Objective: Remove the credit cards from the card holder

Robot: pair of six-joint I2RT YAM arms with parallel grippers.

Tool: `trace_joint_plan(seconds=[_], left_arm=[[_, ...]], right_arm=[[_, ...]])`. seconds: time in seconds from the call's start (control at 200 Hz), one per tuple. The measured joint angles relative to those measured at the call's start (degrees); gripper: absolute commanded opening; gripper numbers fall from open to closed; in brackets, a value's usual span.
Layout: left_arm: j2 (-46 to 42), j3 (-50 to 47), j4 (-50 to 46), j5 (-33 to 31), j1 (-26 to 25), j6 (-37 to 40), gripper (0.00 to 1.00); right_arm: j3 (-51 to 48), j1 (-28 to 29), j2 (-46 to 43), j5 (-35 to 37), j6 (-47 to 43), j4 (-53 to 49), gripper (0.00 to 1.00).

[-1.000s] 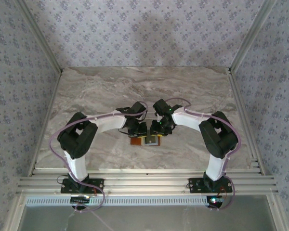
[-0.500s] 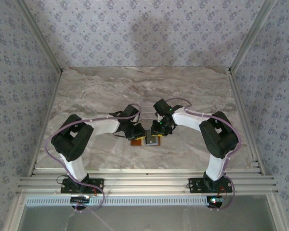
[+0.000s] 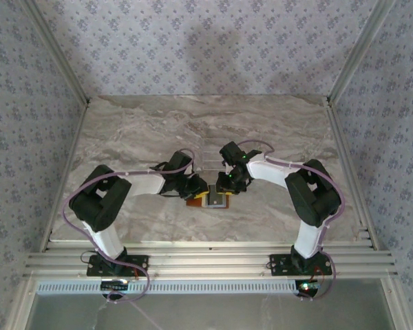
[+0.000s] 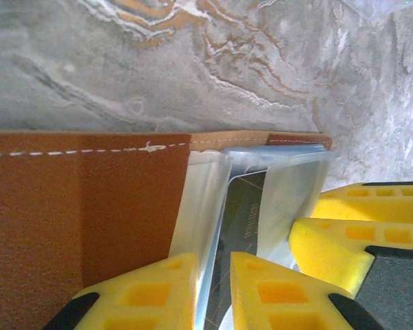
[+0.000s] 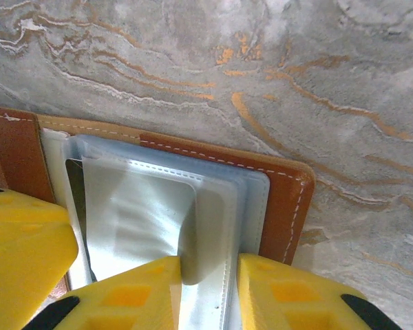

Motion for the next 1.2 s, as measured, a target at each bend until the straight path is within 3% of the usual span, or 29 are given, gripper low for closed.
trace_joint_plan(seconds=[0.75, 1.199], left_arm=[[-1.64, 4.11, -1.64, 1.11, 0.0, 1.07, 0.24], [2.51, 4.33, -3.98, 2.36, -0.46, 2.32, 0.24]], right_arm=[[0.02, -0.11, 0.02, -0.02, 0.0, -0.07, 0.28], [0.33, -0.11, 0.17, -0.07, -0.02, -0.44, 0.28]])
